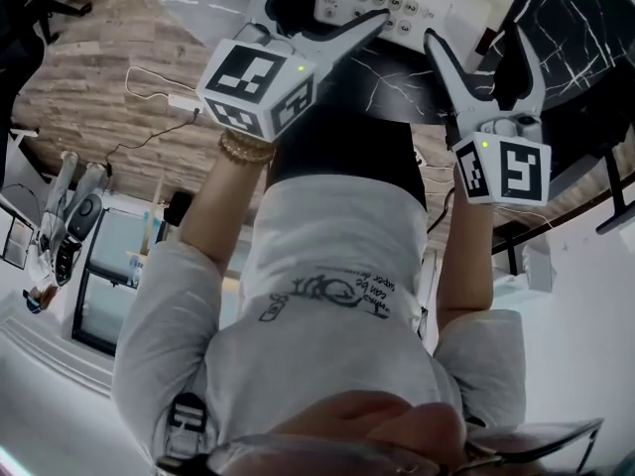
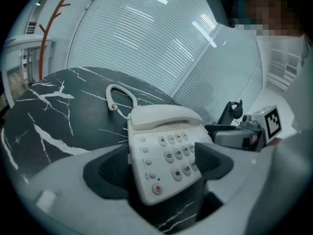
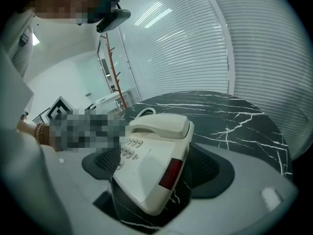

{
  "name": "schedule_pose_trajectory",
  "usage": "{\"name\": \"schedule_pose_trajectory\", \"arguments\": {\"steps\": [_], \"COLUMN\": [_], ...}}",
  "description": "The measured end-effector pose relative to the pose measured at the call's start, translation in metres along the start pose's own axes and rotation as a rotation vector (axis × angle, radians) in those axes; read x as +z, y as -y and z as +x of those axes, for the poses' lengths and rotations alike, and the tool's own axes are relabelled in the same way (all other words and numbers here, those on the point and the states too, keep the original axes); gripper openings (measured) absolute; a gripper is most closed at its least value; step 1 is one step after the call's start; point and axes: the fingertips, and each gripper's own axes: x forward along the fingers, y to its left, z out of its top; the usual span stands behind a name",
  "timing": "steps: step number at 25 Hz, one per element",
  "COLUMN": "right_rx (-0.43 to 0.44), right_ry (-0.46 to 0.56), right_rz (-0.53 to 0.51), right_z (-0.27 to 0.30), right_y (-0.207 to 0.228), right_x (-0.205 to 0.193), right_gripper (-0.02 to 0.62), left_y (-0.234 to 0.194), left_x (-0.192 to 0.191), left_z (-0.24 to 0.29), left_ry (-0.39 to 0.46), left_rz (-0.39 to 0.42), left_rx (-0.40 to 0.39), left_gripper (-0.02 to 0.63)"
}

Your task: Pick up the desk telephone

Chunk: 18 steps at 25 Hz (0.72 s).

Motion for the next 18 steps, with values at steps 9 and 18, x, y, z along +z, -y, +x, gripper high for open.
{"name": "schedule_pose_trajectory", "arguments": {"steps": [9, 18], "right_rx": [-0.002, 0.009], "right_ry": [-0.043, -0.042], "right_rz": [0.017, 0.026], "right_z": [0.012, 0.015], "right_y": [0.004, 0.006], "right_x": [-0.023, -0.032], "right_gripper": [0.446, 0.397], "left_y": [-0.002, -0.008], "left_x": [-0.012, -0.015], "left_z": [0.011, 0.012], "left_ry": [-0.037, -0.045], "left_rz": [-0.02, 0.008], "left_rx": [-0.002, 0.038], "left_gripper": [0.431, 0.374]}}
